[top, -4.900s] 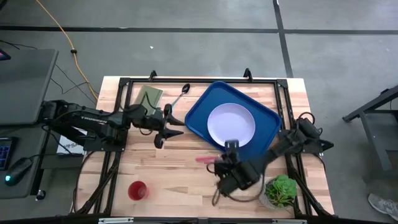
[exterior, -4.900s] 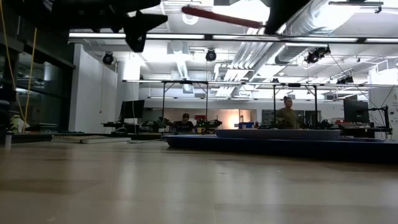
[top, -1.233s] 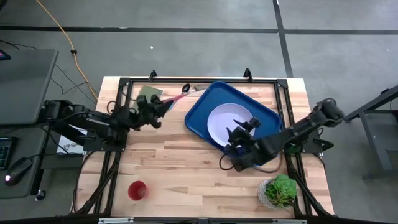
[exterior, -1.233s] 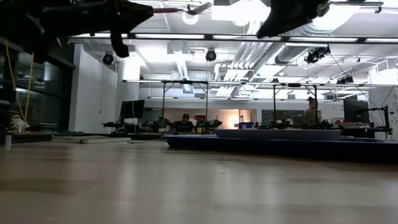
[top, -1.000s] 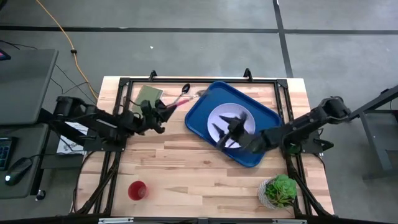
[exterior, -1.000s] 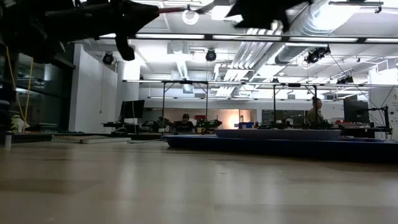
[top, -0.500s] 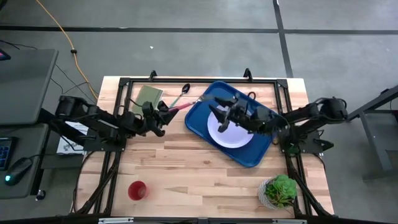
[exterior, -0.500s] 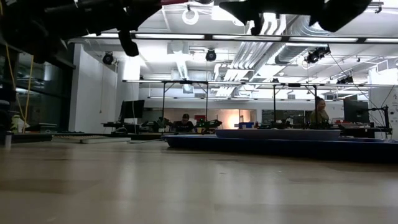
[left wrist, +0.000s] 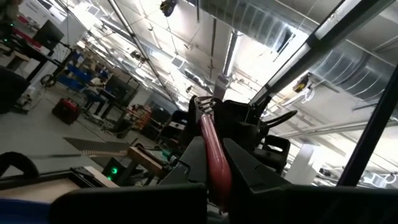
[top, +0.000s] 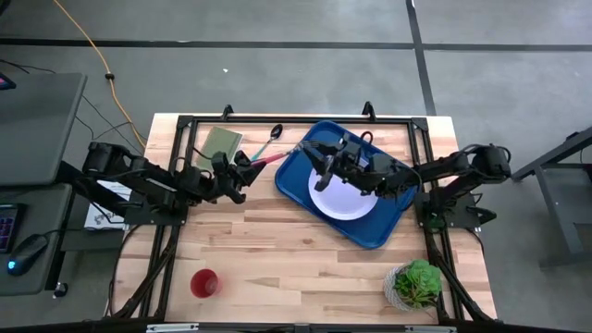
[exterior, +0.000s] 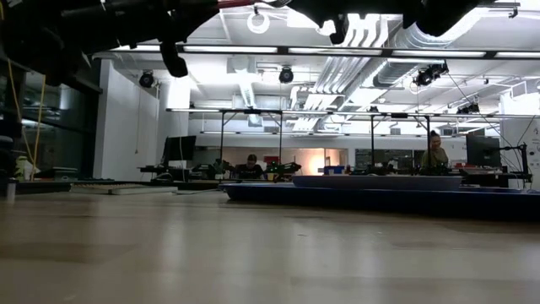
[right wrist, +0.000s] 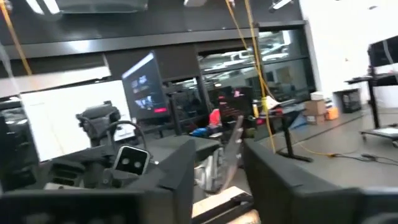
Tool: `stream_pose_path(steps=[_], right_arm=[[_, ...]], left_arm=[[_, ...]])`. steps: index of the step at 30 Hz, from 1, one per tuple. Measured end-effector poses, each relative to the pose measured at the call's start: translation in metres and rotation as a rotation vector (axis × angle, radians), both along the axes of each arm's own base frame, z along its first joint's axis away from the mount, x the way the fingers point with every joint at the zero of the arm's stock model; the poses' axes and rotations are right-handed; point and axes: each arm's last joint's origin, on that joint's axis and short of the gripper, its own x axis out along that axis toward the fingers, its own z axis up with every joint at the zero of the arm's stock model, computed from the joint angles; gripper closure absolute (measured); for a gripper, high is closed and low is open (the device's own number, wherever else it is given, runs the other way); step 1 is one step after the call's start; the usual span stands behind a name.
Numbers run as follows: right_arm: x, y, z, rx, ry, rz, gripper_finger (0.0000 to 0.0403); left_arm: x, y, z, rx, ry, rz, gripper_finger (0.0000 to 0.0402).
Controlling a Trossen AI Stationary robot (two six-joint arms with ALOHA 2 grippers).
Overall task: Pick and place plate/cup/fork/spoon on tray
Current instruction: Put the pink fork on the blue tray
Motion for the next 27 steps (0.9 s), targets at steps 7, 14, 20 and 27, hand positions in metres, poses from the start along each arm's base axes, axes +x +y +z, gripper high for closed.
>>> stream_pose_path(steps=[7, 14, 20, 27], right_arm=[[-0.001, 0.003, 0.000, -0.011, 0.021, -0.050, 0.0389], [-0.030, 0.014, 0.032, -0.069, 0.082, -0.159, 0.0400], [-0.084, 0.028, 0.057, -0.040, 0.269, -0.330, 0.0402], [-0.139, 0.050, 0.081, 0.099, 0.487, -0.270, 0.0402]], left_arm=[[0.001, 0.000, -0.002, 0.016, 0.030, 0.008, 0.0395], [0.001, 0.009, -0.002, 0.093, 0.049, -0.099, 0.0340], [0.002, 0.015, -0.005, 0.113, 0.084, -0.159, 0.0285], [0.001, 0.016, -0.003, 0.131, 0.070, -0.176, 0.0243]])
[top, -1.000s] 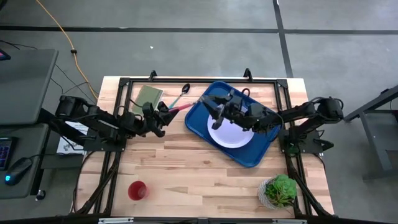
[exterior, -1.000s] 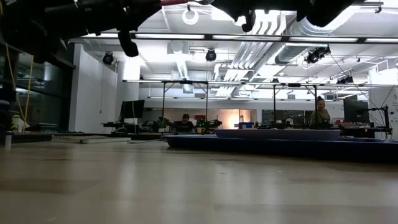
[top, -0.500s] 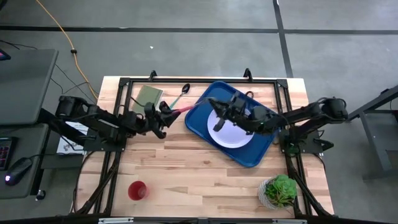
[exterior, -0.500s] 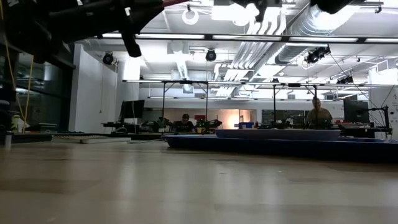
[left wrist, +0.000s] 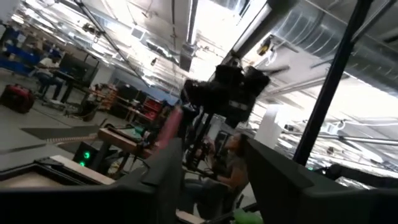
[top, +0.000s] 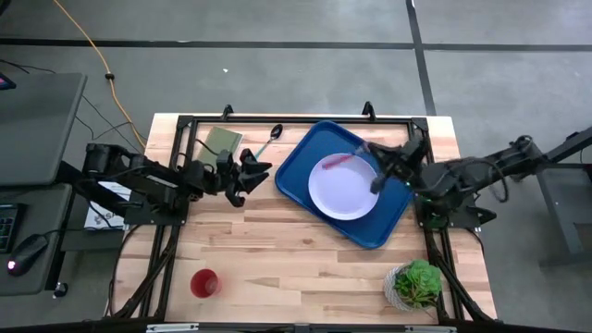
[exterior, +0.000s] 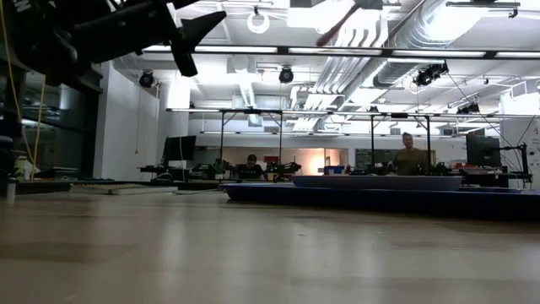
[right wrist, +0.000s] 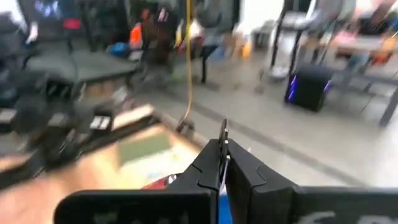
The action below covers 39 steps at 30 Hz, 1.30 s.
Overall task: Pick and place plate/cup/fork/spoon on tray
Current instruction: Put the pink fork on the blue tray
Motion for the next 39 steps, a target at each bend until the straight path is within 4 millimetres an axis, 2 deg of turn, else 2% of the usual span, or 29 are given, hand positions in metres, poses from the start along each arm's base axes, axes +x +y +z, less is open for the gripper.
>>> stream_pose_path(steps=[4, 9, 13, 17, 20, 26, 31, 34, 39], right_arm=[[0.003, 0.006, -0.015, 0.103, 0.144, -0.010, 0.0402], [0.035, -0.004, -0.047, 0.178, 0.344, -0.045, 0.0403], [0.068, -0.021, -0.059, 0.237, 0.382, 0.004, 0.0403], [0.101, -0.046, -0.058, 0.236, 0.307, 0.168, 0.0403], [0.119, -0.073, -0.061, 0.237, 0.255, 0.229, 0.0403], [0.137, -0.141, -0.096, 0.364, 0.285, 0.228, 0.0403], [0.138, -0.190, -0.126, 0.520, 0.279, 0.228, 0.0403], [0.137, -0.207, -0.141, 0.581, 0.275, 0.180, 0.0403], [0.148, -0.220, -0.161, 0.624, 0.220, 0.186, 0.0403]], left_arm=[[0.000, -0.002, 0.008, 0.040, -0.025, -0.047, 0.0230], [-0.001, -0.007, 0.026, 0.105, -0.065, -0.201, 0.0223], [-0.007, -0.010, 0.035, 0.143, -0.056, -0.277, 0.0222], [-0.015, -0.013, 0.043, 0.184, -0.044, -0.322, 0.0222], [-0.021, -0.016, 0.047, 0.199, -0.021, -0.355, 0.0222], [-0.029, -0.018, 0.052, 0.203, 0.004, -0.364, 0.0222], [-0.031, -0.018, 0.053, 0.215, 0.012, -0.358, 0.0222], [-0.031, -0.018, 0.052, 0.214, 0.017, -0.358, 0.0222], [-0.031, -0.018, 0.052, 0.212, 0.016, -0.355, 0.0222]])
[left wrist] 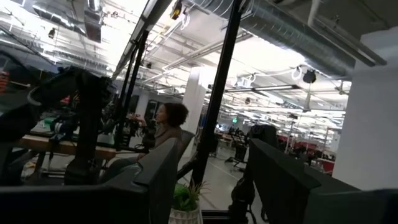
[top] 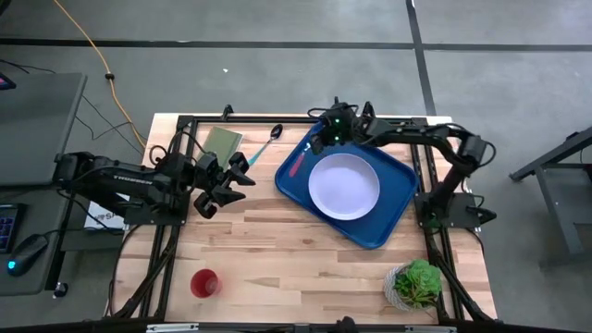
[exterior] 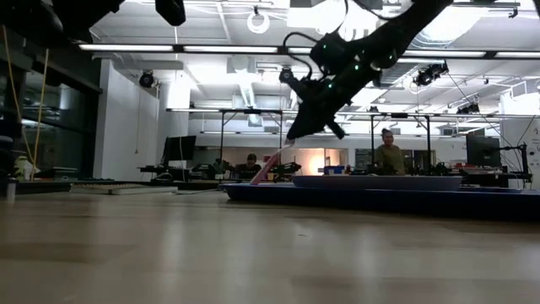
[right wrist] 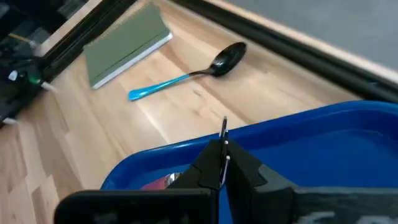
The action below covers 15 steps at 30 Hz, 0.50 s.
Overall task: Pick and place plate/cup/fork/spoon on tray
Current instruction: Put the pink fork on the blue tray
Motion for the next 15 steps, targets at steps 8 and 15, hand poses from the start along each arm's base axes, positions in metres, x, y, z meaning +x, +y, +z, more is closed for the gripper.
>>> stream_pose_path(steps=[8, 15], right_arm=[[0.005, -0.005, -0.023, 0.052, 0.046, -0.010, 0.0403], [-0.005, -0.009, -0.030, 0.116, 0.135, -0.105, 0.0402]], left_arm=[[0.000, 0.000, 0.000, -0.009, 0.002, -0.004, 0.0222], [0.000, 0.000, 0.000, -0.011, 0.002, 0.000, 0.0222]])
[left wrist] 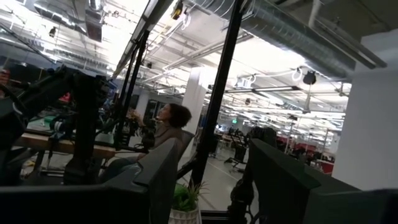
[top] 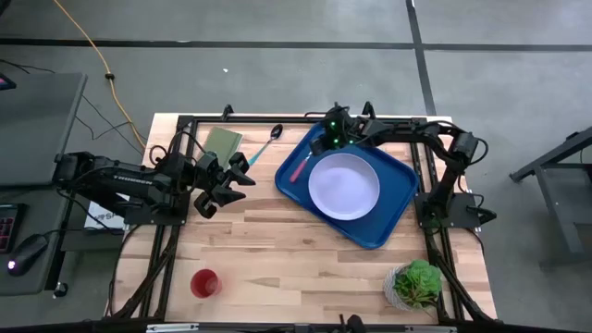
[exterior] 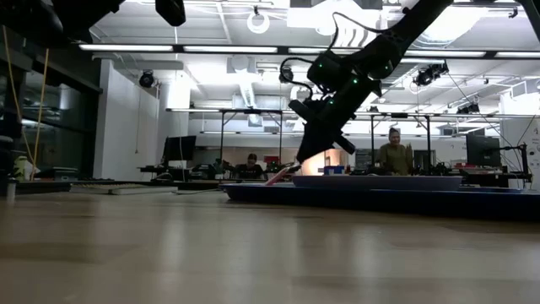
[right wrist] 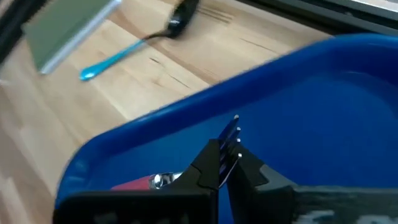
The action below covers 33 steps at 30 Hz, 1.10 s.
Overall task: Pick and place plate/cup/fork/spoon on tray
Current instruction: Put the pink fork on the blue tray
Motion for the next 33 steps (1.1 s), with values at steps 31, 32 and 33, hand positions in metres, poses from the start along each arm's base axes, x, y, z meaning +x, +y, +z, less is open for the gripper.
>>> stream_pose_path(steps=[31, 32, 33], right_arm=[[-0.007, -0.005, -0.033, -0.031, 0.087, -0.144, 0.0400], [-0.006, -0.006, -0.037, -0.024, 0.092, -0.136, 0.0400], [-0.006, -0.007, -0.041, -0.016, 0.095, -0.126, 0.0399]], left_arm=[[0.000, 0.000, 0.000, -0.001, -0.001, 0.003, 0.0222], [0.000, 0.000, 0.000, -0.001, -0.001, 0.003, 0.0222], [0.000, 0.000, 0.000, 0.000, -0.001, 0.003, 0.0222]])
